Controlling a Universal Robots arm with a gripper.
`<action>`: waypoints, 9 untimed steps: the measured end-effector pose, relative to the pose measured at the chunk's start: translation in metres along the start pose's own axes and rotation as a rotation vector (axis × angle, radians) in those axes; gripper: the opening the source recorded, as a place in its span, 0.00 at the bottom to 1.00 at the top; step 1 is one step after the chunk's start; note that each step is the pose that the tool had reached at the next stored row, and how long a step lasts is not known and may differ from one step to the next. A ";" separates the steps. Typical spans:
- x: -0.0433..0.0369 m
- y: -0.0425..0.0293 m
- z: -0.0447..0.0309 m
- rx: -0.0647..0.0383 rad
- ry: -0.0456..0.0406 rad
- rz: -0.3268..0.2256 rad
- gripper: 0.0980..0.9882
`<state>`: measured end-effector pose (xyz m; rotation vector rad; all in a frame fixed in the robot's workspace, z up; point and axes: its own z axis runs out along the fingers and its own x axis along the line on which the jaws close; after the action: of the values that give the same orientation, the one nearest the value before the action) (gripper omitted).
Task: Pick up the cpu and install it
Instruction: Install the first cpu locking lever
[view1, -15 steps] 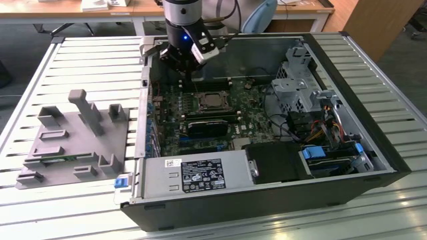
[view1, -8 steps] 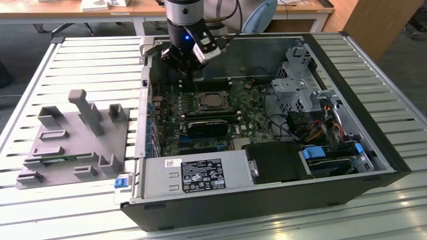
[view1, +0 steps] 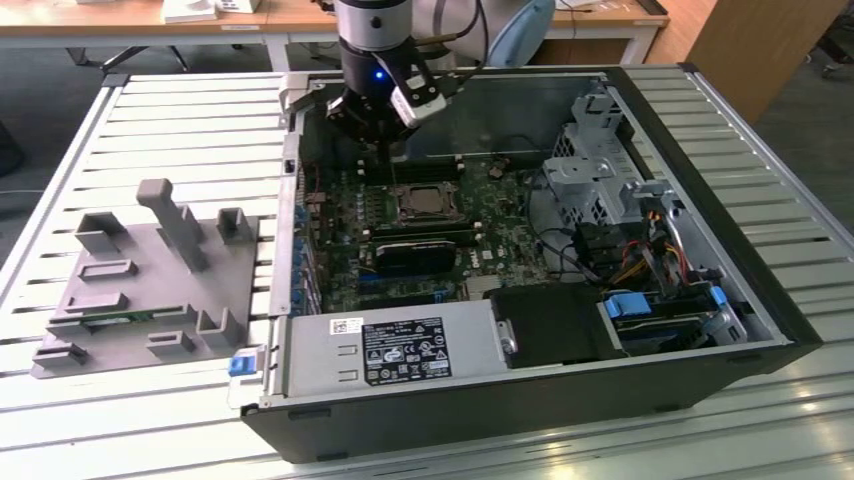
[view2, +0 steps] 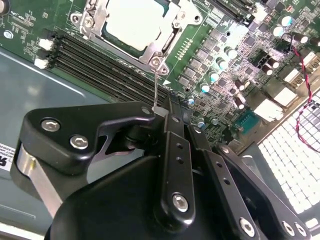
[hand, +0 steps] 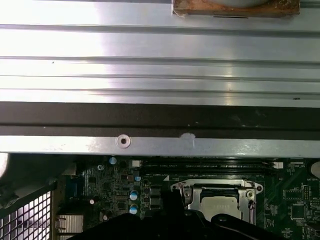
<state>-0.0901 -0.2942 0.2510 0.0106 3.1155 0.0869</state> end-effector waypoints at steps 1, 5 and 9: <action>-0.0003 0.0000 0.0000 0.000 -0.0001 0.000 0.01; -0.0013 0.0000 0.0001 0.000 0.0000 0.000 0.01; -0.0018 0.0000 0.0002 0.000 0.0000 0.000 0.01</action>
<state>-0.0883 -0.2942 0.2508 0.0105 3.1155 0.0868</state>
